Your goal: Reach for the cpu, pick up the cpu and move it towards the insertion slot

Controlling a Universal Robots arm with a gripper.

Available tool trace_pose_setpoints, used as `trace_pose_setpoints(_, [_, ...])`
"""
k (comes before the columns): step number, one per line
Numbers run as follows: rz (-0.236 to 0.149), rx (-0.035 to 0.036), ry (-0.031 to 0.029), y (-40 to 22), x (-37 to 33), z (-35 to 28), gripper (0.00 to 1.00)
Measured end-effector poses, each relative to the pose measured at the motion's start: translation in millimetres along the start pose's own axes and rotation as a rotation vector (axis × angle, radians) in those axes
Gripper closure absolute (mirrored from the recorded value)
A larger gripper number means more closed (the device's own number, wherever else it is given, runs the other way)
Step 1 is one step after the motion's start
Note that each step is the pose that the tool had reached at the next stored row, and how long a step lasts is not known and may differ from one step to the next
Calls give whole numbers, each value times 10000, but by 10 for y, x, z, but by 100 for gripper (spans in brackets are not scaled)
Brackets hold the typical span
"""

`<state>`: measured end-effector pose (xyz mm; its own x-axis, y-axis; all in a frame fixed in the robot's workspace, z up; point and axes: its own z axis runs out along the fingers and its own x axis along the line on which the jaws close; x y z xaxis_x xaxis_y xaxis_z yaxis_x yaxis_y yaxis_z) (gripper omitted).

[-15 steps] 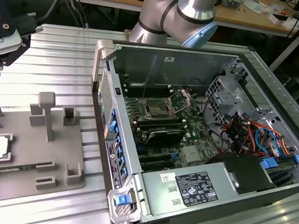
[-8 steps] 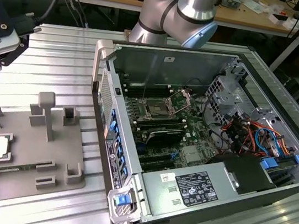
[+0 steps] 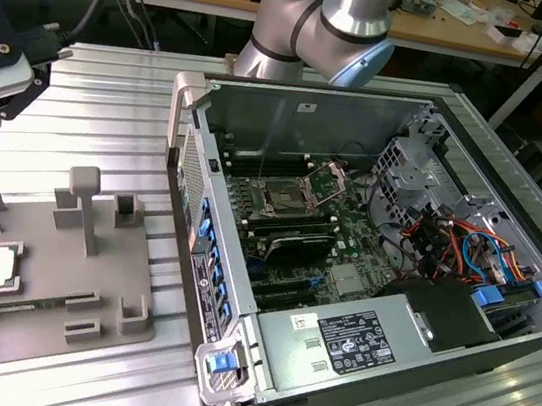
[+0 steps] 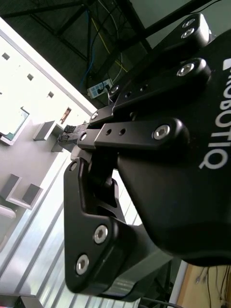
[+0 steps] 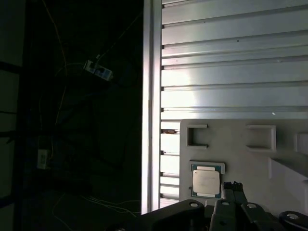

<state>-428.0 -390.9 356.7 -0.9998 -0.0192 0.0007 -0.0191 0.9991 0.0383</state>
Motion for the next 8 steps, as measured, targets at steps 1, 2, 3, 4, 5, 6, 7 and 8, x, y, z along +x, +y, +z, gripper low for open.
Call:
trace_pose_setpoints(1, [0, 0, 1, 0, 2, 0, 89])
trace_pose_setpoints(2, [0, 1, 1, 0, 6, 1, 89])
trace_pose_setpoints(3, [0, 1, 1, 0, 11, 1, 89])
trace_pose_setpoints(4, [0, 1, 1, 0, 16, 1, 89])
trace_pose_setpoints(5, [0, 1, 1, 0, 19, 2, 89])
trace_pose_setpoints(6, [-1, 1, 1, -1, 23, 3, 89])
trace_pose_setpoints(7, [-1, 1, 1, -1, 26, 3, 89])
trace_pose_setpoints(8, [0, 1, 0, -2, 32, 4, 89])
